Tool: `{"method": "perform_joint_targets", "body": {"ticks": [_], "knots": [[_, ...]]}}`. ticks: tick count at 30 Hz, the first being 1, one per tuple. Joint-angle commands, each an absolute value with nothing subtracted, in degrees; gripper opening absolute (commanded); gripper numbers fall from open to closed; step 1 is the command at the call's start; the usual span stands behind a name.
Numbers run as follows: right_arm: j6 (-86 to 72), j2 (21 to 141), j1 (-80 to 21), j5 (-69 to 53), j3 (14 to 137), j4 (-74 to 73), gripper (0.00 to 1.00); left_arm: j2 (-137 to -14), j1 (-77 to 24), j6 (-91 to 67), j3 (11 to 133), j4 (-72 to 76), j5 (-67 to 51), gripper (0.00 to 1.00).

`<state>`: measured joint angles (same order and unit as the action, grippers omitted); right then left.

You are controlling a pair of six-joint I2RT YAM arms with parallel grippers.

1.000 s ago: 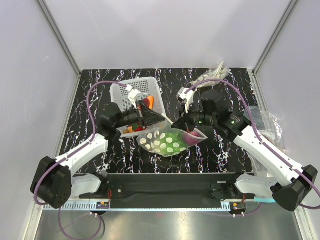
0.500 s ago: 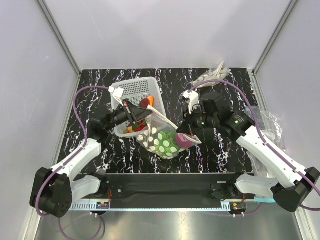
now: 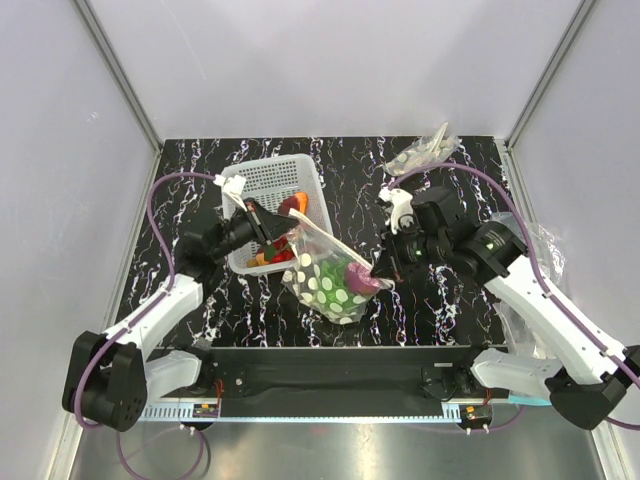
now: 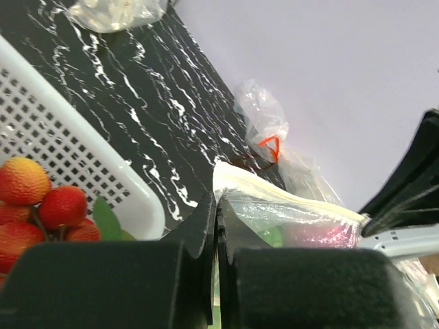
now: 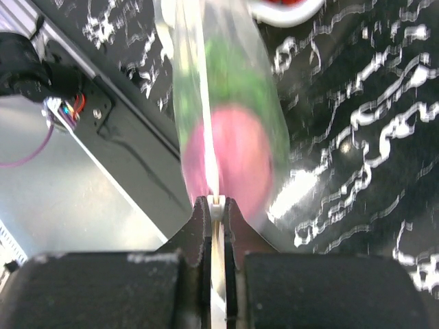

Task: Place the food in the zip-top bag and seal the zipper
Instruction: Zip the zipper food storage bag at the center of the board.

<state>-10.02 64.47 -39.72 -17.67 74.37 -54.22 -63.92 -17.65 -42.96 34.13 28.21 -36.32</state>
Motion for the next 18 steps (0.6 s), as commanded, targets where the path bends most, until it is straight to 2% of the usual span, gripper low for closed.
{"method": "perform_joint_targets", "body": {"ticks": [1, 13, 18], "knots": [[-10.72, 60.65, -39.90, -16.96, 76.91, -65.38, 0.00, -64.07, -14.41, -39.38, 35.16, 28.74, -25.58, 0.00], [-11.60, 58.36, -39.90, -12.58, 76.55, -66.37, 0.00, -63.64, -15.11, -39.72, 34.37, 29.35, -26.54, 0.00], [-13.62, 61.08, -39.90, -1.95, 76.11, -61.53, 0.00, -58.37, -19.94, -40.34, 31.56, 28.04, -22.51, 0.00]]}}
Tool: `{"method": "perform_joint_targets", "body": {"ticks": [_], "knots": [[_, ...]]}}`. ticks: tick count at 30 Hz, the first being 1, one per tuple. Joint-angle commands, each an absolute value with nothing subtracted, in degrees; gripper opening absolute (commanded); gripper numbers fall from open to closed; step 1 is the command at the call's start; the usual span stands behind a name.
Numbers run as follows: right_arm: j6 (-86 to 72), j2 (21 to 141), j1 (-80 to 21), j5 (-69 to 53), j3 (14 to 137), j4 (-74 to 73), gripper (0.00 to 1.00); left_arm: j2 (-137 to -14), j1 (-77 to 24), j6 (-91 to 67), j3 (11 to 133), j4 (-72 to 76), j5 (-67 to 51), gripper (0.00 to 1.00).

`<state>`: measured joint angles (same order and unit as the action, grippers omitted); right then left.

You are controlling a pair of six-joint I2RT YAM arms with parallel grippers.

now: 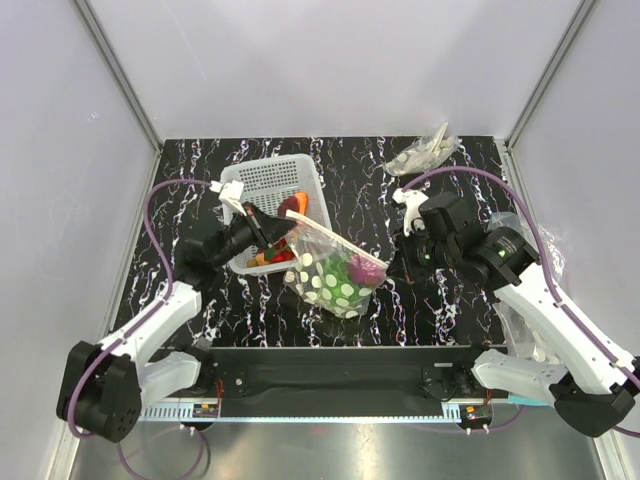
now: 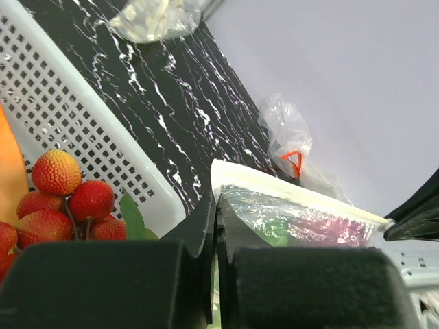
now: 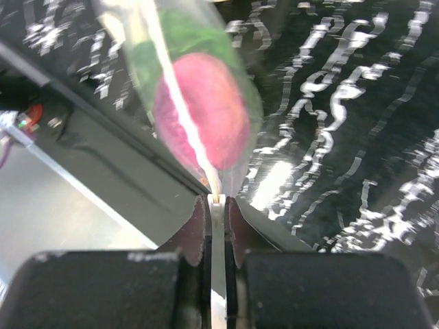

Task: Place the food in the zip-top bag and seal the zipper
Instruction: Zip the zipper food storage bag at the center of the board.

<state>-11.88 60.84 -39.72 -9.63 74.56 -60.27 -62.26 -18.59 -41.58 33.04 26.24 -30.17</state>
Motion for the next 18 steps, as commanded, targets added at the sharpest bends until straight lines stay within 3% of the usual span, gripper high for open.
{"method": "perform_joint_targets", "body": {"ticks": [1, 5, 14, 16, 18], "knots": [[-13.71, 61.69, -39.82, -0.54, 76.20, -59.87, 0.00, -55.84, -22.04, -40.25, 31.12, 27.34, -19.54, 0.00], [-14.24, 65.38, -37.62, 7.02, 77.16, -55.47, 0.00, -49.23, -25.83, -40.60, 28.13, 24.26, -12.76, 0.00], [-13.45, 78.21, -33.31, 4.32, 86.99, -44.83, 0.00, -34.20, -26.89, -41.49, 20.57, 16.45, -3.78, 0.02], [-13.19, 81.28, -33.22, 3.35, 89.20, -42.82, 0.00, -32.53, -26.81, -41.14, 20.39, 13.20, -2.46, 0.18], [-13.18, 85.07, -33.22, 1.50, 92.27, -41.67, 0.01, -31.21, -26.81, -40.52, 20.13, 11.17, -1.59, 0.42]]}}
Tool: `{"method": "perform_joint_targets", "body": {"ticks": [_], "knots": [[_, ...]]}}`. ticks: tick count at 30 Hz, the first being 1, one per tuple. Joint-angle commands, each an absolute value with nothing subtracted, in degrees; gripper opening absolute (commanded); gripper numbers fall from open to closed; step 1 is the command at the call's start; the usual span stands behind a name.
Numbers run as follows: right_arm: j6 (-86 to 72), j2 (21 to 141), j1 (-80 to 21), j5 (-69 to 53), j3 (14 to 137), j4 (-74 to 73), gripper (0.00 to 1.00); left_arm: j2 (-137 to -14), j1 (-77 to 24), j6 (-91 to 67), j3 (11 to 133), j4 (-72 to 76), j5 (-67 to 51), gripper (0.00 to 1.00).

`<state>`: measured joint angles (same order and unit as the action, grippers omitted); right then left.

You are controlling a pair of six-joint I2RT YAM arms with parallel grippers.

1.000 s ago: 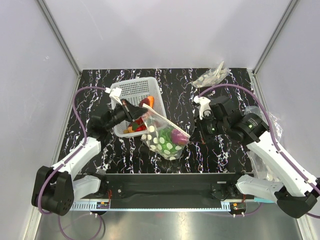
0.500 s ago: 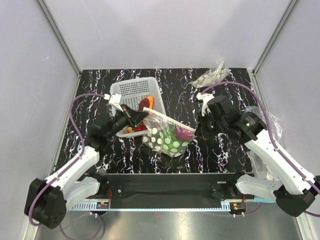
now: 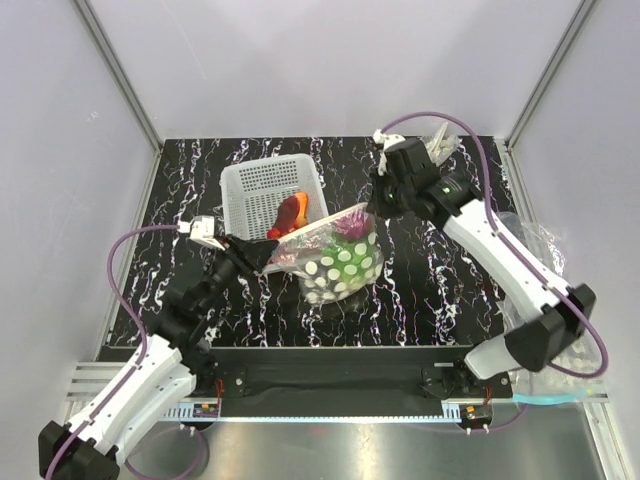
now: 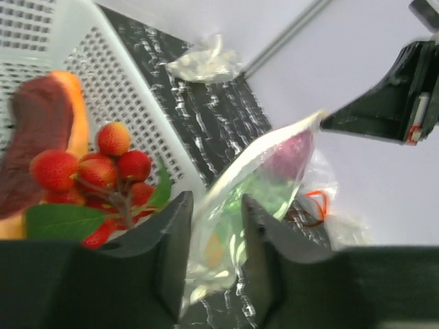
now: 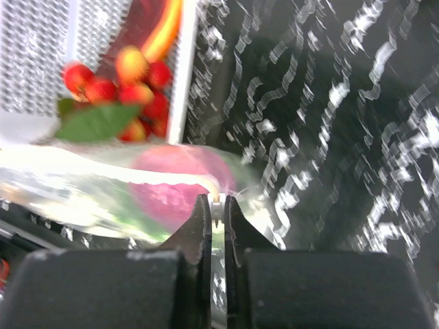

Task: Place the food in the zip-top bag and seal the zipper
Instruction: Zip the zipper food storage bag at the center of the board, then place the zipper food storage bag at the center of the board, then reset both arms

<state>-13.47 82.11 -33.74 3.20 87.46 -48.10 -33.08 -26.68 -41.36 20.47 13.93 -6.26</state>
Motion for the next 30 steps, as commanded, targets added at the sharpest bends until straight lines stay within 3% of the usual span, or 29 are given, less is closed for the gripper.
{"method": "perform_joint_targets", "body": {"ticks": [1, 3, 4, 5, 8, 11, 17, 23, 30], "knots": [[-13.10, 86.64, -33.22, -1.73, 92.98, -40.18, 0.07, -29.37, -26.89, -39.65, 20.21, 9.07, -1.15, 0.55], [-13.53, 87.10, -33.22, -4.91, 93.95, -38.68, 0.33, -27.08, -26.89, -38.59, 21.18, 6.43, 1.56, 0.73], [-13.62, 87.01, -33.22, -5.97, 93.87, -37.37, 0.47, -24.98, -26.81, -37.28, 21.70, 3.54, 2.45, 0.86], [-14.23, 86.58, -33.22, -6.76, 93.43, -36.83, 0.66, -24.18, -26.81, -36.48, 22.41, 2.04, 3.24, 0.89], [-14.33, 83.86, -33.22, -4.59, 91.33, -35.60, 0.77, -22.68, -26.89, -33.67, 26.96, -3.42, 4.31, 0.93], [-15.03, 77.80, -33.14, 1.39, 85.81, -32.79, 0.81, -23.90, -26.81, -32.08, 30.58, -8.69, 2.73, 0.99], [-17.40, 59.97, -33.22, 9.75, 69.74, -23.30, 1.00, -25.40, -26.81, -25.41, 41.12, -20.81, -5.45, 0.99], [-17.22, 45.37, -33.22, 17.74, 58.21, -19.86, 1.00, -21.63, -26.81, -18.20, 47.02, -32.60, -6.07, 0.99], [-20.13, 31.74, -33.14, 26.80, 48.00, -20.74, 1.00, -7.95, -26.89, -15.47, 45.18, -36.39, 2.98, 0.99]]}}
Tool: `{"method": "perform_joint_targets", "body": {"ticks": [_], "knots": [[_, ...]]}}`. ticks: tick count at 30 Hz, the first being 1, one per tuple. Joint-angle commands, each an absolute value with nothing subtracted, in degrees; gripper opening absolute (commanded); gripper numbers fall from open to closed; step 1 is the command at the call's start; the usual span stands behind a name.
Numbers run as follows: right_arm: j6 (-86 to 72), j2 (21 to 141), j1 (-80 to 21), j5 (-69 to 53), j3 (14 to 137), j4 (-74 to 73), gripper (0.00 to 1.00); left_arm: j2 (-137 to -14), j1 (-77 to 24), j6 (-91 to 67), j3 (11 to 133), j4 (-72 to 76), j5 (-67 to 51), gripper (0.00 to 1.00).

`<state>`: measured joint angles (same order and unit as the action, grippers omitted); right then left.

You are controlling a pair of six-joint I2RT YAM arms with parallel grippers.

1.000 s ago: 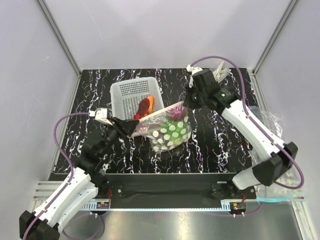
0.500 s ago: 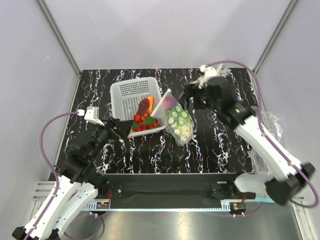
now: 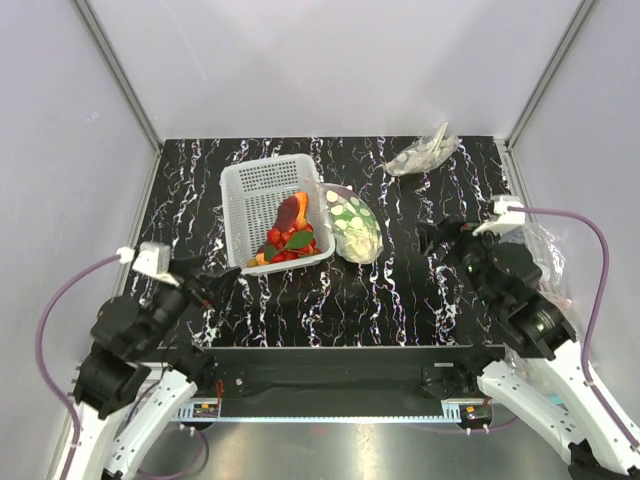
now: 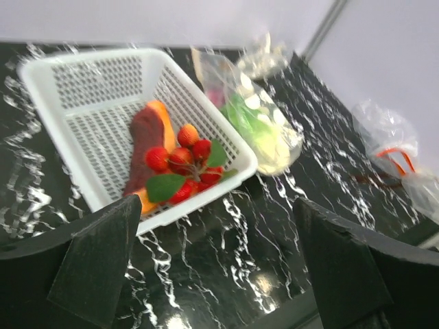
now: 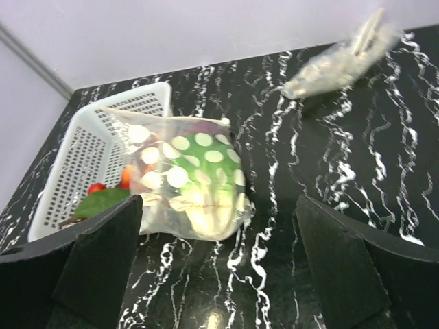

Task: Place the food in the zip-top bag and seal the zipper
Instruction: Reset both arms

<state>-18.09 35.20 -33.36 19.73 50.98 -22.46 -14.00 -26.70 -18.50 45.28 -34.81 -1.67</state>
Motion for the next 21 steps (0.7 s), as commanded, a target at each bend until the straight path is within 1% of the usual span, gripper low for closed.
{"method": "perform_joint_targets", "body": {"ticks": [1, 2, 6, 8, 21], "knots": [[-19.87, 28.68, -33.22, 26.89, 46.94, -20.48, 1.00, -6.08, -26.89, -15.21, 44.48, -36.13, 3.60, 0.99], [-19.78, 27.43, -33.22, 26.81, 45.37, -20.39, 1.00, -2.50, -26.89, -15.12, 43.25, -35.86, 5.08, 0.99], [-19.69, 24.61, -33.22, 27.59, 44.30, -21.88, 1.00, 4.29, -26.89, -15.12, 40.96, -34.81, 7.20, 0.99], [-19.60, 24.78, -33.14, 27.95, 44.65, -22.76, 1.00, 5.53, -26.89, -15.21, 40.87, -34.89, 7.64, 0.99], [-19.16, 25.75, -33.22, 27.07, 44.03, -23.56, 1.00, 4.48, -26.89, -15.38, 40.87, -35.68, 7.47, 0.99]]}}
